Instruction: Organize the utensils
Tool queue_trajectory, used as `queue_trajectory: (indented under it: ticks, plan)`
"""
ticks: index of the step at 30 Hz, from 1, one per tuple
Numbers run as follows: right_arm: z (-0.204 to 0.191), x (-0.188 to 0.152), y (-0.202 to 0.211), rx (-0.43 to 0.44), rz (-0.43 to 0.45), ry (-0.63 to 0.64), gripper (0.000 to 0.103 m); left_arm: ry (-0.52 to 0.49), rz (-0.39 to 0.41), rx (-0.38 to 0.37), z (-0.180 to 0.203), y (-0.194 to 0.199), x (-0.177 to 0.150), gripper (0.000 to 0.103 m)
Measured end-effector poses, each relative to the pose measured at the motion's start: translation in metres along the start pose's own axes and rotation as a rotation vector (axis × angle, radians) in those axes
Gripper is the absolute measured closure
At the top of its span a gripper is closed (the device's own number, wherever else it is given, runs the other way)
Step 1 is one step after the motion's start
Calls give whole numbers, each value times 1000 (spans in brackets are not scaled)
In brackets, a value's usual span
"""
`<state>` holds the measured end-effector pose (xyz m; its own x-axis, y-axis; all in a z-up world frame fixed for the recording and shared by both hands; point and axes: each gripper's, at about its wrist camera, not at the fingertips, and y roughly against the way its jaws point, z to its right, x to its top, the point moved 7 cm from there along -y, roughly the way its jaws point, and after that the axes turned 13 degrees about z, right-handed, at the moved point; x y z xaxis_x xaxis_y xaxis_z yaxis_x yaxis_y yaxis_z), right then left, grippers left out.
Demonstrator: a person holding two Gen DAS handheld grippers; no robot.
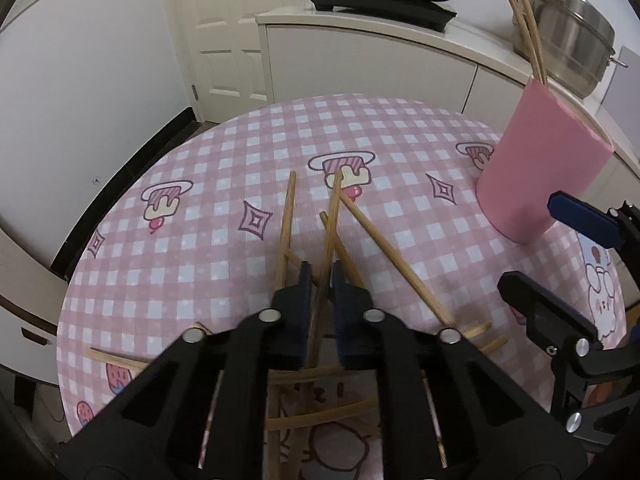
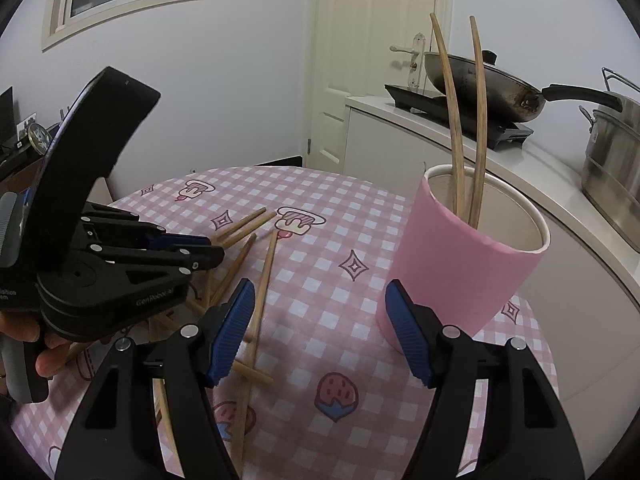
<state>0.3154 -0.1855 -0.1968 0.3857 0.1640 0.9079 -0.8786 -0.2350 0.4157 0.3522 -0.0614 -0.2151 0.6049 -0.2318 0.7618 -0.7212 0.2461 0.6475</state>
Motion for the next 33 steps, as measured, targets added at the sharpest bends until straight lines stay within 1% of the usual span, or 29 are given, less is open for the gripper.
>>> queue_trajectory:
  ticks: [3, 5, 11, 14, 16, 22, 30, 33]
  plan:
    - [0, 1, 0, -1, -2, 1, 39, 18, 12, -4, -3, 4, 1, 96]
    - [-1, 1, 1, 0, -2, 7, 39, 36, 34, 0, -8, 12, 4, 96]
    - [-13, 6, 2, 14, -4, 22, 39, 99, 121, -8, -25, 52, 17, 96]
    - [-19, 8, 0, 32, -11, 14, 39, 129, 154, -23, -32, 70, 23, 96]
    - [-22, 8, -1, 49, -20, 3, 39, 132, 167, -27, -35, 78, 23, 96]
    - [-32, 6, 1, 56, -32, 5, 39, 179, 160, -46, -43, 76, 15, 96]
    - [-24, 6, 8, 45, -33, -20, 39, 212, 172, -70, -43, 77, 12, 96]
    - [-19, -1, 10, 40, -46, -30, 39, 217, 177, -79, -43, 78, 12, 96]
